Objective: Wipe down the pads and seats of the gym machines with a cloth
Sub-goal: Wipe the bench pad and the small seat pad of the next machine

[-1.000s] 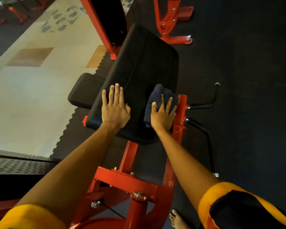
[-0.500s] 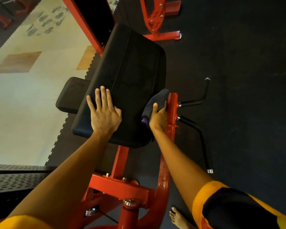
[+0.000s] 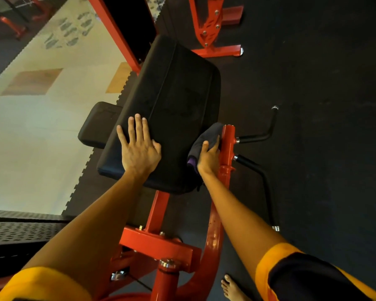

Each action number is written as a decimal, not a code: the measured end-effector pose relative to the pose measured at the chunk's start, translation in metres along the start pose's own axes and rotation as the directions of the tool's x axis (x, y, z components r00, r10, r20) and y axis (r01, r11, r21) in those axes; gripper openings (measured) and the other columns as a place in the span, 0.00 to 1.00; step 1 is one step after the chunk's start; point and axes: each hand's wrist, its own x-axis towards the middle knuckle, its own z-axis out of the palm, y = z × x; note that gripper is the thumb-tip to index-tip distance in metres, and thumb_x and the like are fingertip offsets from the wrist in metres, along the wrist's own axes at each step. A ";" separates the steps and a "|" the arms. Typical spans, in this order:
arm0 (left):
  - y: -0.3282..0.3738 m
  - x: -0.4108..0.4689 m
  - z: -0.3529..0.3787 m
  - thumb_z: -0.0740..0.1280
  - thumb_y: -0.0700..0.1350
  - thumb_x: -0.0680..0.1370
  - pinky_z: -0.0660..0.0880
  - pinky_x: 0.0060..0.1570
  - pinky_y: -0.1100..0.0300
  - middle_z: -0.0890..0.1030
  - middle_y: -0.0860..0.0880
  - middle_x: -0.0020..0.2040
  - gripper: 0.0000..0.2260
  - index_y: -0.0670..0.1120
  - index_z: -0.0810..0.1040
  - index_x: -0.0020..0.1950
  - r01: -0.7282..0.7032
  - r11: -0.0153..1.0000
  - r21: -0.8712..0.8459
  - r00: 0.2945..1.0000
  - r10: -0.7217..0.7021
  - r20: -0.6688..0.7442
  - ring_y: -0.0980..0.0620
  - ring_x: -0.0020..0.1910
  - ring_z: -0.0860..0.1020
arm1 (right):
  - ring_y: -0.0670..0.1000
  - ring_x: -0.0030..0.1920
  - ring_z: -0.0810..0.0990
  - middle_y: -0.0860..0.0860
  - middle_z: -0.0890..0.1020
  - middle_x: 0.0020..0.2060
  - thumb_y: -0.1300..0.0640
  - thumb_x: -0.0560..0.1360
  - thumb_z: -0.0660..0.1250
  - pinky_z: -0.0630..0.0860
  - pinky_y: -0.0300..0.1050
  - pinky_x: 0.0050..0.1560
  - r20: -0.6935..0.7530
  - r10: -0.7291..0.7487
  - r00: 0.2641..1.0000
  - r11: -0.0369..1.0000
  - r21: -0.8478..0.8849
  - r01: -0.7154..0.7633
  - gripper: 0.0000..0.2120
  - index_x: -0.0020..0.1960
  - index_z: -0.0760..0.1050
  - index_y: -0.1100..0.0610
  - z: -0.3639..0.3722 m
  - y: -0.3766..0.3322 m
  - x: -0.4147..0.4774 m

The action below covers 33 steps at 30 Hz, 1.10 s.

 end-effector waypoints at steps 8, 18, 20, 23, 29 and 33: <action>0.001 -0.001 0.006 0.44 0.56 0.82 0.43 0.78 0.36 0.48 0.42 0.83 0.32 0.41 0.49 0.83 0.001 1.000 -0.005 1.000 -0.001 -0.026 0.43 0.82 0.45 | 0.58 0.82 0.43 0.52 0.45 0.83 0.36 0.84 0.46 0.38 0.74 0.76 0.141 -0.174 0.975 0.968 -0.159 0.195 0.32 0.84 0.45 0.45 -0.010 0.006 -0.016; 0.002 0.001 0.004 0.49 0.57 0.83 0.42 0.78 0.36 0.51 0.42 0.83 0.31 0.42 0.51 0.83 0.013 1.000 0.020 0.999 -0.012 -0.034 0.44 0.82 0.46 | 0.59 0.83 0.45 0.48 0.51 0.83 0.39 0.82 0.52 0.45 0.69 0.78 0.196 -0.719 0.666 0.622 -0.245 0.744 0.31 0.83 0.51 0.43 0.005 -0.012 -0.005; 0.003 0.001 0.002 0.49 0.57 0.83 0.42 0.78 0.36 0.51 0.43 0.83 0.31 0.42 0.52 0.83 0.022 1.000 0.012 0.999 -0.021 -0.032 0.44 0.82 0.47 | 0.60 0.82 0.47 0.49 0.52 0.83 0.33 0.80 0.50 0.46 0.66 0.78 0.254 -0.743 0.619 0.571 -0.242 0.785 0.34 0.83 0.52 0.42 -0.005 -0.006 0.012; 0.002 -0.001 0.003 0.52 0.56 0.83 0.44 0.78 0.37 0.53 0.43 0.83 0.31 0.42 0.55 0.82 0.032 0.999 -0.014 0.999 -0.033 -0.039 0.45 0.82 0.48 | 0.62 0.82 0.46 0.50 0.49 0.83 0.34 0.81 0.52 0.49 0.70 0.78 0.258 -0.676 0.690 0.629 -0.284 0.723 0.34 0.83 0.49 0.43 -0.012 -0.026 0.059; 0.000 -0.004 0.000 0.52 0.56 0.84 0.44 0.78 0.37 0.53 0.45 0.83 0.29 0.45 0.54 0.83 0.144 0.988 -0.063 0.988 -0.147 -0.048 0.46 0.82 0.48 | 0.61 0.82 0.42 0.50 0.47 0.83 0.42 0.84 0.52 0.40 0.73 0.77 0.252 -0.693 0.675 0.642 -0.209 0.737 0.30 0.83 0.48 0.43 0.009 -0.085 0.049; 0.004 -0.012 0.000 0.54 0.54 0.84 0.43 0.79 0.39 0.53 0.46 0.83 0.29 0.45 0.55 0.83 0.269 0.954 -0.134 0.958 -0.279 -0.062 0.47 0.82 0.48 | 0.61 0.82 0.51 0.53 0.55 0.83 0.39 0.81 0.56 0.47 0.71 0.77 0.362 -0.907 0.215 0.136 -0.231 0.963 0.32 0.83 0.55 0.45 -0.001 -0.051 0.036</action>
